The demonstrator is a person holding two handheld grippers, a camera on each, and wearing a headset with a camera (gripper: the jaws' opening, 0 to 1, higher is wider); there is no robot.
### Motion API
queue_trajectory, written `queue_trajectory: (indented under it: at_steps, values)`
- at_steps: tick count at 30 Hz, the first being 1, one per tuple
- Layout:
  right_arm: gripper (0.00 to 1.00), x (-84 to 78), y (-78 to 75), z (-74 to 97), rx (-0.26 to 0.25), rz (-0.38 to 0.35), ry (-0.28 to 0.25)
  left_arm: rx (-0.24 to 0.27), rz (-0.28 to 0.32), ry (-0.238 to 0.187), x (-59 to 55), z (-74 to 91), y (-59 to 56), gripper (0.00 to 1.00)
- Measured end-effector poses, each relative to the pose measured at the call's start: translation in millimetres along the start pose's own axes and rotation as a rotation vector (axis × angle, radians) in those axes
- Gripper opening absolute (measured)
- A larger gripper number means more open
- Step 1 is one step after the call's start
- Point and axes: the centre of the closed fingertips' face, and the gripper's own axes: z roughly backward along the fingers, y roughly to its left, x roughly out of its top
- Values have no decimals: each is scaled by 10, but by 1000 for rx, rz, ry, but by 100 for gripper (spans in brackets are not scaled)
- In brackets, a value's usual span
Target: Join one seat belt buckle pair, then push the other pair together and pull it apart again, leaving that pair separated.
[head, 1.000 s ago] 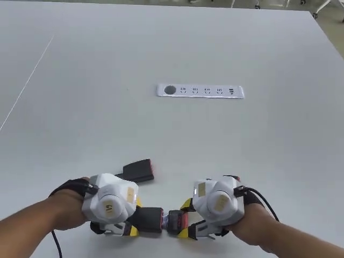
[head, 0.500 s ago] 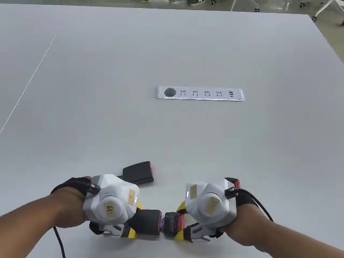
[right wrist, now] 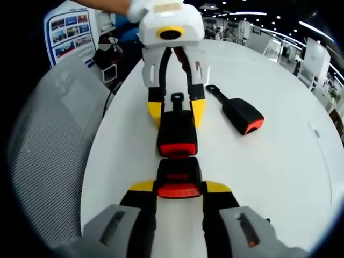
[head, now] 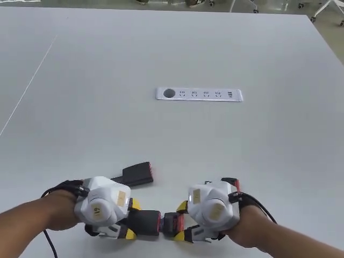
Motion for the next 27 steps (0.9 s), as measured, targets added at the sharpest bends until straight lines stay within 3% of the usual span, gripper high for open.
queue_trajectory:
  at_steps: [6, 27]
  values:
    - [31, -11, -16, 6, -14, -27, -46, 4, 22, -49, -5, 6, 8, 32]
    - [30, 8, -12, 5, -34, -43, -97, -6, 22, -75, -13, 7, -17, 31]
